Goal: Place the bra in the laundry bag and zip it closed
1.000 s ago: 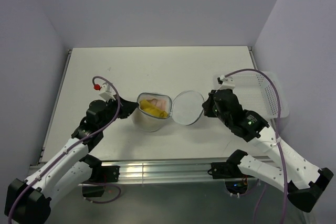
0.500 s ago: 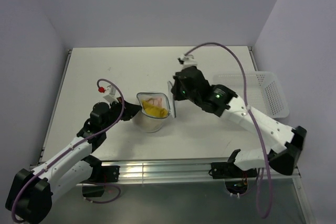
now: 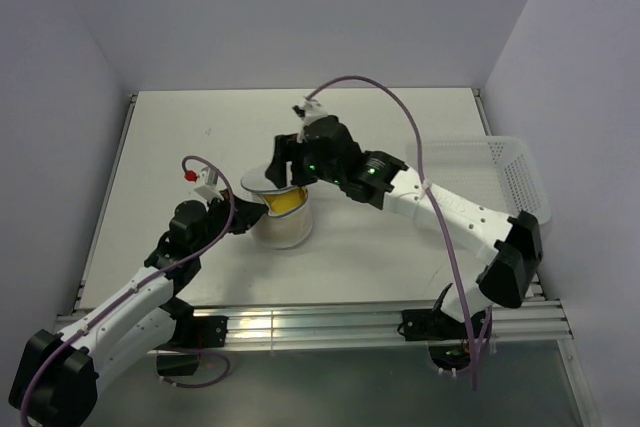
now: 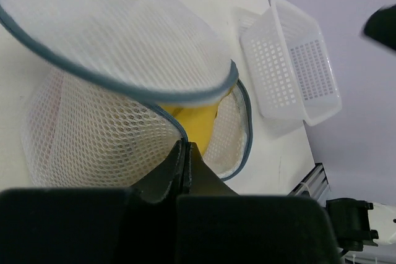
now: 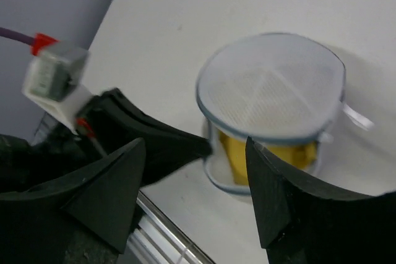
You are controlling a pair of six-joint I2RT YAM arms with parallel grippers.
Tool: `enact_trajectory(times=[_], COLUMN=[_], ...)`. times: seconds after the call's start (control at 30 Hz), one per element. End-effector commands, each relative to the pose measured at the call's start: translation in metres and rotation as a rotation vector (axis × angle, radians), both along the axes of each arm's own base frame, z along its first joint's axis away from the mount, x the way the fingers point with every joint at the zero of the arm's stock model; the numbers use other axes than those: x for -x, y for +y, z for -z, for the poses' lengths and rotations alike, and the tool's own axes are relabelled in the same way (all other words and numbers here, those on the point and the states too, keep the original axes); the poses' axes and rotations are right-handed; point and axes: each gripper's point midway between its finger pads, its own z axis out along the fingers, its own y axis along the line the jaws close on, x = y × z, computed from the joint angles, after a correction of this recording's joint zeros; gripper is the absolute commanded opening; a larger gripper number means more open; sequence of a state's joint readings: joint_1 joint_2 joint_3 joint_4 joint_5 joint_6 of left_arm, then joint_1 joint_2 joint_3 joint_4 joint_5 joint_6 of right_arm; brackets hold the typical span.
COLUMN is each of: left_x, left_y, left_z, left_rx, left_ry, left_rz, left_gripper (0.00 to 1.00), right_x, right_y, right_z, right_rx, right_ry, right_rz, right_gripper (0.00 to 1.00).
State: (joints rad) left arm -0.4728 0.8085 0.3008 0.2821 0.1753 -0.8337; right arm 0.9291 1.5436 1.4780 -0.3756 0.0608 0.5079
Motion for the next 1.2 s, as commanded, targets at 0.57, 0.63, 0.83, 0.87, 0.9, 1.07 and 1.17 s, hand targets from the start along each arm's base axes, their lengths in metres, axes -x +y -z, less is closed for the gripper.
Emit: enact_trajectory(times=[0.57,0.63,0.83,0.87,0.9,1.07,1.17], left_x=[0.01,0.012,0.014,0.013,0.012,0.01,0.008], left_y=[0.011,0.014,0.017,0.018,0.018,0.019,0.018], left_z=[0.026,0.031,0.039,0.039,0.04,0.038,0.037], left_rx=[-0.043,-0.055,-0.074,-0.077,-0.078,-0.076,-0.078], left_ry=[0.054,0.066,0.089,0.088,0.087,0.081,0.081], left_rz=[-0.029,-0.037,-0.049,-0.055,-0.056,-0.065,-0.068], left_gripper=[0.0,0.0,0.0,0.0,0.0,0.0,0.0], right_x=[-0.116,-0.114,-0.106,-0.103,-0.1,-0.097,-0.096], right_y=[-0.074,-0.063,-0.047,-0.043,-0.041,-0.036,-0.042], right_z=[0.102,0.107,0.109,0.109,0.112,0.116,0.118], right_rx=[-0.122,-0.156,-0.248,-0.266,-0.275,-0.314,-0.273], right_ry=[0.24,0.268,0.303,0.315,0.328,0.353,0.341], right_rz=[0.219,0.181,0.113,0.09,0.077,0.058,0.073], right_gripper=[0.88,0.83,0.65,0.63,0.59,0.4,0.52])
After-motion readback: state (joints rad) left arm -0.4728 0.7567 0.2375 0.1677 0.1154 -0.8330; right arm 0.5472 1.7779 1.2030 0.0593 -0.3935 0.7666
